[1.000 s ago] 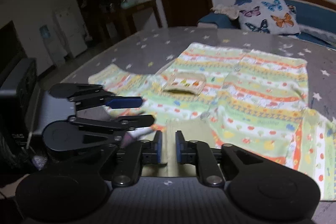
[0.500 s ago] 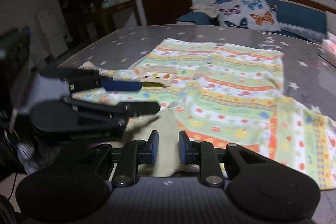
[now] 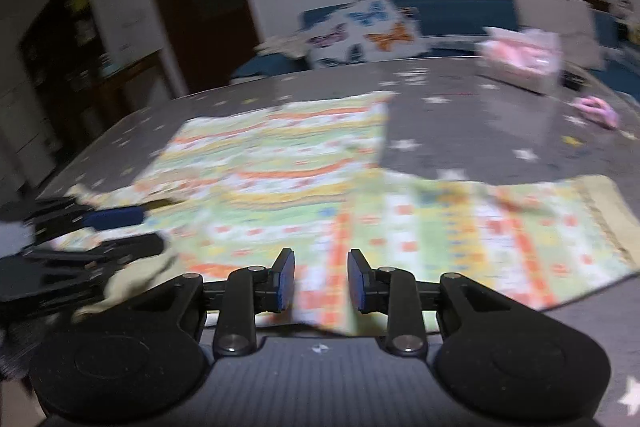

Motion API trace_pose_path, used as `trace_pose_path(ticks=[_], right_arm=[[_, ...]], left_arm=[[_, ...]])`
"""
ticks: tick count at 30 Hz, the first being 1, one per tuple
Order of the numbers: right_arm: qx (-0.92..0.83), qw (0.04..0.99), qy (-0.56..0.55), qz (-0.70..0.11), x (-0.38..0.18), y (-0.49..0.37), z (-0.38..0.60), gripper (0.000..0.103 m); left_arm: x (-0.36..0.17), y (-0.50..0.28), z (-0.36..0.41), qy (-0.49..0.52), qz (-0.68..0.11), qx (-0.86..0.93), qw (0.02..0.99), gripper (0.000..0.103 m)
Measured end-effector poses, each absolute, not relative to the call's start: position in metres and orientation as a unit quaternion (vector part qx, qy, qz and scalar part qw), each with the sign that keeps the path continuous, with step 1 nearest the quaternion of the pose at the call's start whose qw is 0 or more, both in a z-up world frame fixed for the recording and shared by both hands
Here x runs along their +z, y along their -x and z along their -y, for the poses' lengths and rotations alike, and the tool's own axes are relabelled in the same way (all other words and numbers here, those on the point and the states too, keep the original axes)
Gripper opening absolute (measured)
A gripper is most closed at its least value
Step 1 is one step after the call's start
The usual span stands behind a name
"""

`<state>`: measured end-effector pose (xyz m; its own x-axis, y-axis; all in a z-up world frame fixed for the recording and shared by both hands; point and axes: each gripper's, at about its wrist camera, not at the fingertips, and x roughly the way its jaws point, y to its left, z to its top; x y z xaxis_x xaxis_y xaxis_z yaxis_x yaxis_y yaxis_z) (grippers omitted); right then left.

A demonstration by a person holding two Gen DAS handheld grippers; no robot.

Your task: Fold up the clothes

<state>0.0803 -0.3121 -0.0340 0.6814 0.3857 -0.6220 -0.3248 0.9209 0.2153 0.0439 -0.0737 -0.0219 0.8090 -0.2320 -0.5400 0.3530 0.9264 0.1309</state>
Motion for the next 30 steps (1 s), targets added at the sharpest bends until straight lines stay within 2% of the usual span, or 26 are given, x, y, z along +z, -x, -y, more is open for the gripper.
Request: trace_pose_path(ticks=[7, 8, 10, 21, 25, 28, 30], right_arm=[[0.101, 0.932, -0.047, -0.345, -0.049, -0.089, 0.363, 0.031], [0.093, 0.934, -0.050, -0.343, -0.049, -0.089, 0.370, 0.032], [0.067, 0.938, -0.049, -0.336, -0.050, -0.090, 0.387, 0.042], [-0.037, 0.948, -0.062, -0.311, -0.047, -0.097, 0.448, 0.042], [-0.051, 0.948, -0.068, -0.307, -0.046, -0.099, 0.457, 0.043], [-0.060, 0.945, -0.062, -0.317, -0.051, -0.105, 0.461, 0.049], [-0.069, 0.943, -0.063, -0.320, -0.053, -0.109, 0.464, 0.049]], left_arm=[[-0.036, -0.042, 0.084, -0.130, -0.280, -0.162, 0.937, 0.041], [-0.036, -0.042, 0.084, -0.130, -0.281, -0.161, 0.937, 0.042], [-0.036, -0.042, 0.083, -0.130, -0.281, -0.159, 0.937, 0.044], [-0.037, -0.041, 0.081, -0.132, -0.283, -0.156, 0.937, 0.046], [-0.037, -0.043, 0.081, -0.133, -0.284, -0.153, 0.937, 0.050], [-0.037, -0.043, 0.081, -0.134, -0.283, -0.152, 0.937, 0.051], [-0.037, -0.043, 0.081, -0.134, -0.283, -0.150, 0.938, 0.053]])
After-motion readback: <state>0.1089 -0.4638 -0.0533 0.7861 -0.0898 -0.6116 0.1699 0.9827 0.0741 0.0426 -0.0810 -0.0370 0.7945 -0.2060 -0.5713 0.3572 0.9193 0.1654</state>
